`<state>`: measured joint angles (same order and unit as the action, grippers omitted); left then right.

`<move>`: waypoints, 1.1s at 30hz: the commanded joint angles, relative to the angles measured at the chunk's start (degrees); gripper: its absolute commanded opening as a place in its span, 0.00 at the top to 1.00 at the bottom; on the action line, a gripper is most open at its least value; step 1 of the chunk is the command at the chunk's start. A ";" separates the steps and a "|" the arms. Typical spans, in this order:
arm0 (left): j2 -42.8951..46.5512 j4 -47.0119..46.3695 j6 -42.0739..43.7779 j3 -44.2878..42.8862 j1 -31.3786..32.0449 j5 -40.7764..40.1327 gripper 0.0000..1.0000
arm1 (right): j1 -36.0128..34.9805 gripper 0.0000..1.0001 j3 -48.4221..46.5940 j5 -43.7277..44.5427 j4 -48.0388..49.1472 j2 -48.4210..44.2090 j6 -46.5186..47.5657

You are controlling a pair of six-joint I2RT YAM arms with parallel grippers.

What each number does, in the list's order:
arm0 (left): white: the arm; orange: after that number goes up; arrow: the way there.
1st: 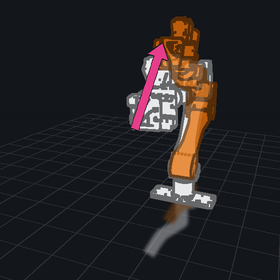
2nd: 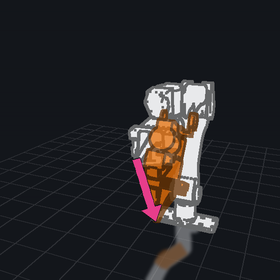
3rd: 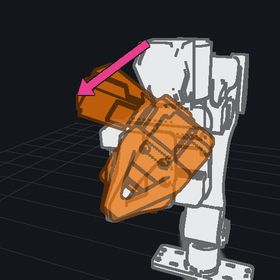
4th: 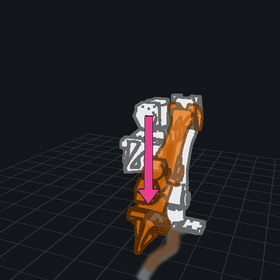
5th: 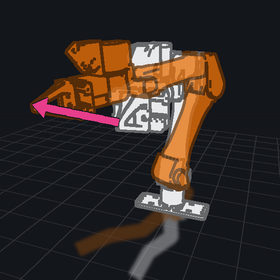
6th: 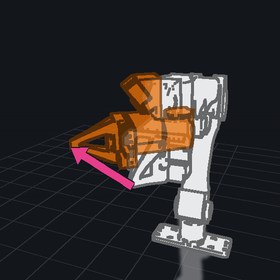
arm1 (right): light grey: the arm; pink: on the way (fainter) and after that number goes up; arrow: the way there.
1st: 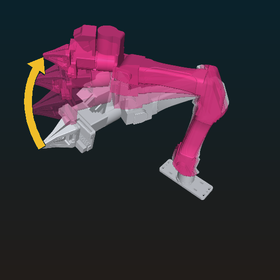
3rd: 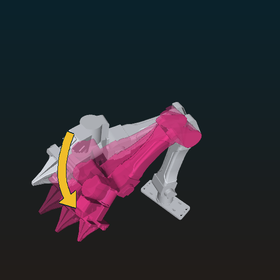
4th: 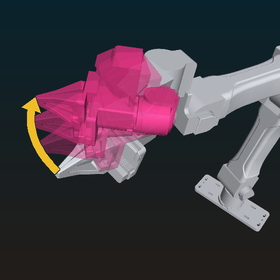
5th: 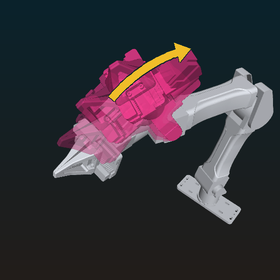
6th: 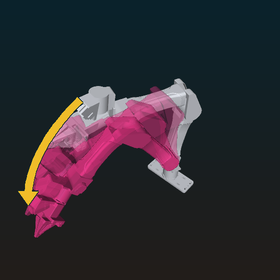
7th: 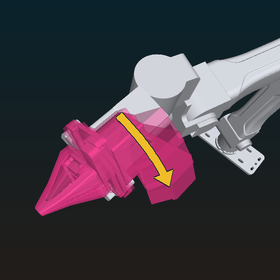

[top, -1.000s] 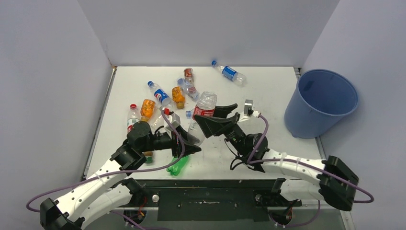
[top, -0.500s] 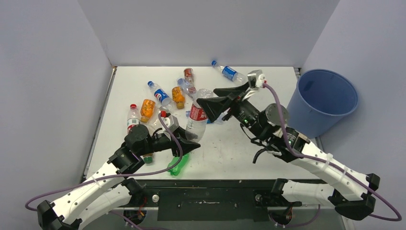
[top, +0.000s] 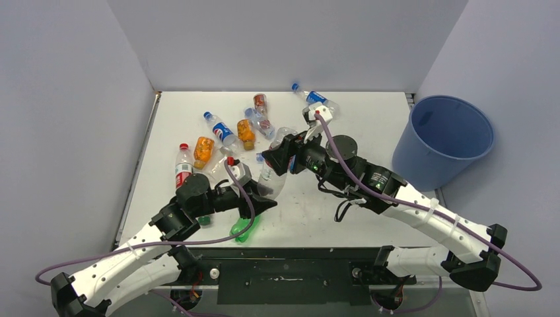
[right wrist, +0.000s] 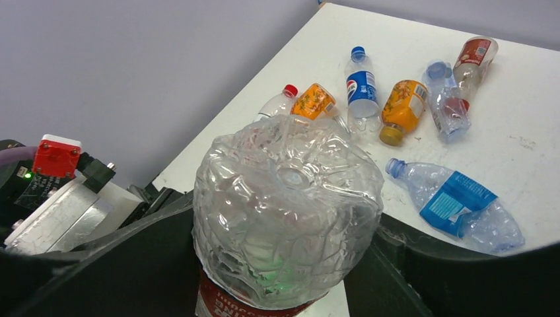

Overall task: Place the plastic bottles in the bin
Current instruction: Pick up the plastic bottle at the center of the board, then place the plastic bottle in the trash bin.

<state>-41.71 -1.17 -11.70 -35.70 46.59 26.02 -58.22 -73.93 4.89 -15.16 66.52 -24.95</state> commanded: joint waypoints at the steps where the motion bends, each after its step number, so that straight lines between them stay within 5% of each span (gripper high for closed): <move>1: 0.74 -2.28 1.43 -1.29 0.54 -0.73 0.82 | 0.32 0.47 -0.83 2.60 -0.52 -2.61 1.31; 4: 1.36 -2.52 0.33 -1.11 0.56 -0.82 0.09 | 0.38 0.55 -0.41 4.60 0.40 -4.77 3.38; 5: 1.94 -3.30 -0.62 -0.88 0.53 -1.06 0.02 | 0.31 0.55 -0.49 5.98 0.58 -5.61 4.62; 13: 8.70 -7.33 -1.96 2.18 0.49 -7.49 0.04 | 0.29 0.57 -2.98 37.59 8.67 -10.94 23.41; 17: 9.71 -7.45 -1.33 2.52 0.44 -9.79 0.04 | 0.31 0.57 1.50 52.10 32.88 -10.84 48.84; 21: 9.64 -6.98 -1.19 2.24 0.44 -10.98 0.04 | 2.81 0.58 2.20 55.86 55.27 -7.22 67.28; 27: 9.06 -5.09 -2.01 0.87 0.23 -12.76 0.04 | 18.90 0.54 -2.73 54.61 50.85 -1.48 61.96; 33: 8.81 -3.14 -2.84 -0.38 0.16 -13.00 0.04 | 41.72 0.56 -7.05 48.34 33.99 0.08 41.93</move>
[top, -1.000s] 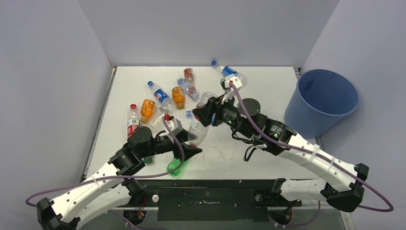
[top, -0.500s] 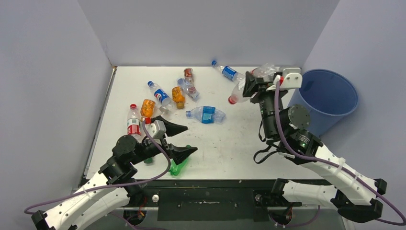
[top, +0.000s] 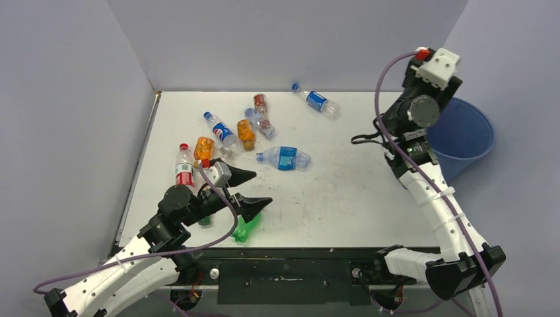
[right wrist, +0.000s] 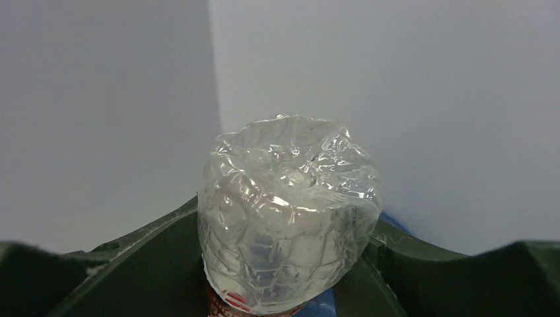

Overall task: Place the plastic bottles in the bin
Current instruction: Place the plastic bottle in the trash bin.

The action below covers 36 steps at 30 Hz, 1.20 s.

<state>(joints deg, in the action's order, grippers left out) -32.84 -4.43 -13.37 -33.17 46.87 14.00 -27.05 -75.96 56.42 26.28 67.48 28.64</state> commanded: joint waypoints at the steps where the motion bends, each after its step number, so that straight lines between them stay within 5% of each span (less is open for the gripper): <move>1: -0.12 0.00 -1.41 -2.90 -0.14 -0.75 0.04 | 11.84 0.56 -5.45 -3.76 -7.79 -0.73 -12.44; 9: -1.61 0.73 -2.63 -3.87 -0.42 0.67 0.04 | 16.70 0.52 -7.28 -3.98 -6.20 2.84 -9.80; 12: -1.53 1.49 -2.38 -3.92 -0.31 -0.43 0.04 | 17.90 0.43 -5.35 -3.45 -8.35 4.04 -12.61; 26: -2.59 2.19 -2.02 -4.05 -0.17 -1.39 0.04 | 24.67 0.31 -3.46 -5.57 -16.59 7.48 -23.76; 33: -4.31 3.02 -2.15 -4.69 -0.15 -0.26 0.04 | 23.40 0.01 -4.32 -6.05 -18.99 6.40 -27.65; 36: -4.58 3.00 -2.19 -4.75 -0.15 -0.11 0.04 | 21.54 0.10 -6.34 -6.80 -20.89 6.21 -28.55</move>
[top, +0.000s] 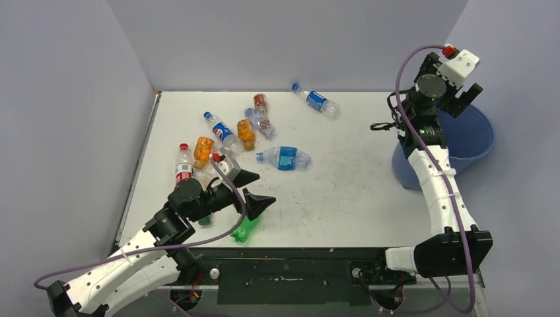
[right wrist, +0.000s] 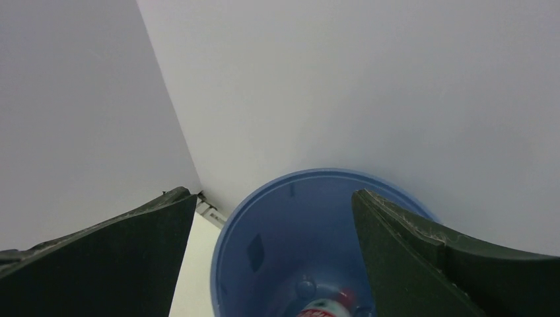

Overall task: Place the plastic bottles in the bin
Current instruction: Place the plastic bottle in the trash bin, then move the trash bin to the center of the board.

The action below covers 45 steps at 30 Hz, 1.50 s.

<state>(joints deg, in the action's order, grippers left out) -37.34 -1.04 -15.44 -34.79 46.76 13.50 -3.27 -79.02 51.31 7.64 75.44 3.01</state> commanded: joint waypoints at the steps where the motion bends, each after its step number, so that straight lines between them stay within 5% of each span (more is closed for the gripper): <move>1: -0.17 -0.28 -0.11 -3.18 -0.04 0.25 0.04 | -3.02 0.10 -3.85 -2.79 -3.36 -1.83 -2.99; 11: -2.34 0.91 -0.68 -3.74 0.18 0.56 0.04 | -3.31 0.04 -7.67 -10.30 -24.69 2.98 -15.20; 19: -2.91 0.95 -0.91 -4.29 0.75 1.13 0.04 | -0.64 0.00 -12.36 -14.88 -31.59 10.84 -18.21; 28: -1.33 2.10 -1.04 -4.19 0.96 1.16 0.04 | 1.96 0.08 -13.28 -14.18 -33.75 16.40 -18.46; 32: -0.72 1.92 -1.79 -4.33 1.04 1.21 0.04 | 3.08 0.17 -10.77 -15.52 -32.98 16.27 -18.17; 37: 0.53 -0.81 -2.48 -3.67 0.96 1.26 0.04 | 3.09 0.44 -9.83 -17.98 -34.00 16.55 -18.79; 45: 0.60 -1.23 -3.01 -3.63 1.02 1.73 0.04 | 3.09 0.59 -10.00 -20.76 -35.95 17.51 -19.03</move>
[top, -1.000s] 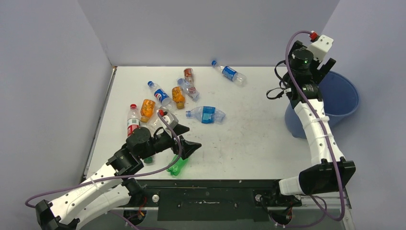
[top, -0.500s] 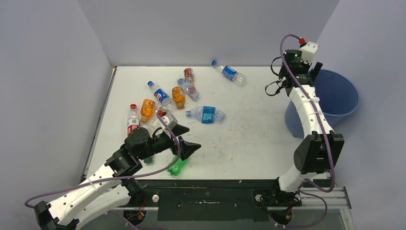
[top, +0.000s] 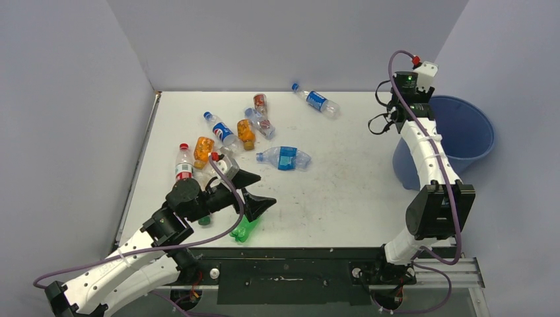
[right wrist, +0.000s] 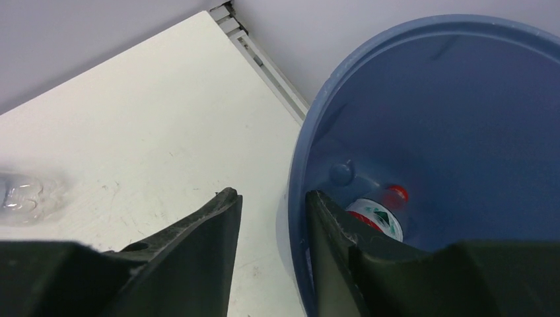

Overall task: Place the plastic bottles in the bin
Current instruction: Move the trash bin to the center of the board.

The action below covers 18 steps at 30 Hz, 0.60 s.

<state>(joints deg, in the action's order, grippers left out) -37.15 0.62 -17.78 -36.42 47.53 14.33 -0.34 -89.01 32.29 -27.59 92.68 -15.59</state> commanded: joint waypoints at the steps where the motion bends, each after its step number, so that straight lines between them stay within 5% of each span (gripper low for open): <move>1: 0.41 -2.86 -0.68 -1.92 0.25 0.90 0.04 | 0.16 0.61 -0.21 -2.02 -0.97 0.42 -0.62; 9: -1.69 -1.57 -0.34 -2.60 0.20 1.10 0.04 | 0.16 0.74 -2.35 -4.40 -3.61 2.05 -1.45; 13: -2.04 -1.08 -0.11 -2.63 0.20 0.56 0.04 | 0.16 0.94 -1.72 -5.32 -3.88 1.97 -2.25; 18: -2.01 -1.06 0.05 -2.60 0.23 0.05 0.04 | -1.22 0.95 -2.05 -6.87 -3.54 -0.66 -3.05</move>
<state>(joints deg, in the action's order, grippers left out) -39.44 1.08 -17.80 -36.42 47.53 14.59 0.03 -89.58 29.08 -30.15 93.95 -16.16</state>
